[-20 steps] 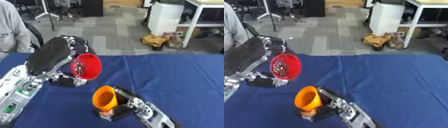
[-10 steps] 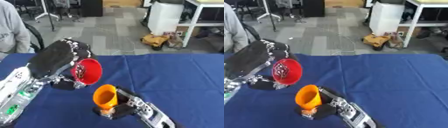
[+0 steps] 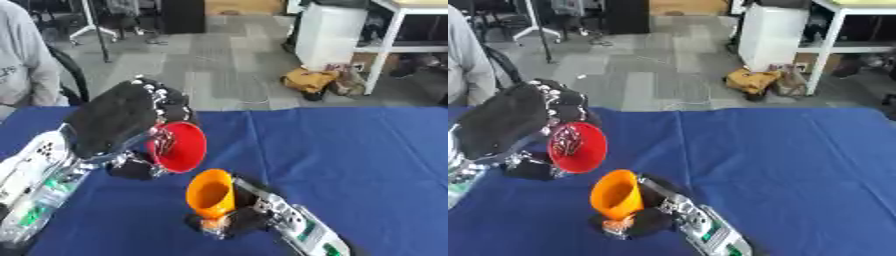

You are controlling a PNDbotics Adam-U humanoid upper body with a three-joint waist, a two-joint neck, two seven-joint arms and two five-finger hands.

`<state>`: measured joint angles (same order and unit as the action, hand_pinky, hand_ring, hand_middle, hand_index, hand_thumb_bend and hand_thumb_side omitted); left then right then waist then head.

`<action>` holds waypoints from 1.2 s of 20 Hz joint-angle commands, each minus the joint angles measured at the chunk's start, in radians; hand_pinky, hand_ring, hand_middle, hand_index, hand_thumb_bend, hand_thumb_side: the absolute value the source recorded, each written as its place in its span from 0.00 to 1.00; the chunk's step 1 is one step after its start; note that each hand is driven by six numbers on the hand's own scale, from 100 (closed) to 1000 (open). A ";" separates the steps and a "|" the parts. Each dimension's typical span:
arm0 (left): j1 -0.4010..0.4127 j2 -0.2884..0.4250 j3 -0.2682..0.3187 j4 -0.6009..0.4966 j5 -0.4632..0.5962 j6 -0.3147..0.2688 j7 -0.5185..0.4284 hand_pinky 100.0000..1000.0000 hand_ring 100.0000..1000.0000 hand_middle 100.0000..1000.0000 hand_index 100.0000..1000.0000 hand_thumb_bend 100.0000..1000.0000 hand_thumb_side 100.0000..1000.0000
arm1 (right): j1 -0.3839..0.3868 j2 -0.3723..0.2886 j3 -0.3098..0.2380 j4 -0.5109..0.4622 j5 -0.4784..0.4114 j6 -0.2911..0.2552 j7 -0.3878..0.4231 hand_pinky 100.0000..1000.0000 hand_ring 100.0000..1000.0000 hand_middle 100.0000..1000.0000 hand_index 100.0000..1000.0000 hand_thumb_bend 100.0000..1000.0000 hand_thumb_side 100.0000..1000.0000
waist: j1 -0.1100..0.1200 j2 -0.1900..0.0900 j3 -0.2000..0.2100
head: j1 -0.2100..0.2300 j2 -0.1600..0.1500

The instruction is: Pour the contents of one cup into another cup.

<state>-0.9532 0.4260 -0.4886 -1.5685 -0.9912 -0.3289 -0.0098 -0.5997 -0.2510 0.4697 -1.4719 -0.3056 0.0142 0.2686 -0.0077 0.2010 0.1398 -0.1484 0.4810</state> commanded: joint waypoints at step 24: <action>-0.064 -0.061 -0.001 0.044 -0.147 0.029 0.025 0.39 0.24 0.21 0.60 0.52 0.00 | -0.024 -0.008 0.000 -0.013 0.009 -0.003 0.011 0.38 0.37 0.36 0.48 0.23 0.00 | 0.003 -0.021 -0.008 | -0.005 -0.002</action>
<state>-0.9937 0.3593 -0.4953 -1.5181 -1.1351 -0.2993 0.0104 -0.6070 -0.2509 0.4752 -1.4719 -0.3006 0.0139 0.2770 -0.0077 0.2002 0.1328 -0.1515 0.4811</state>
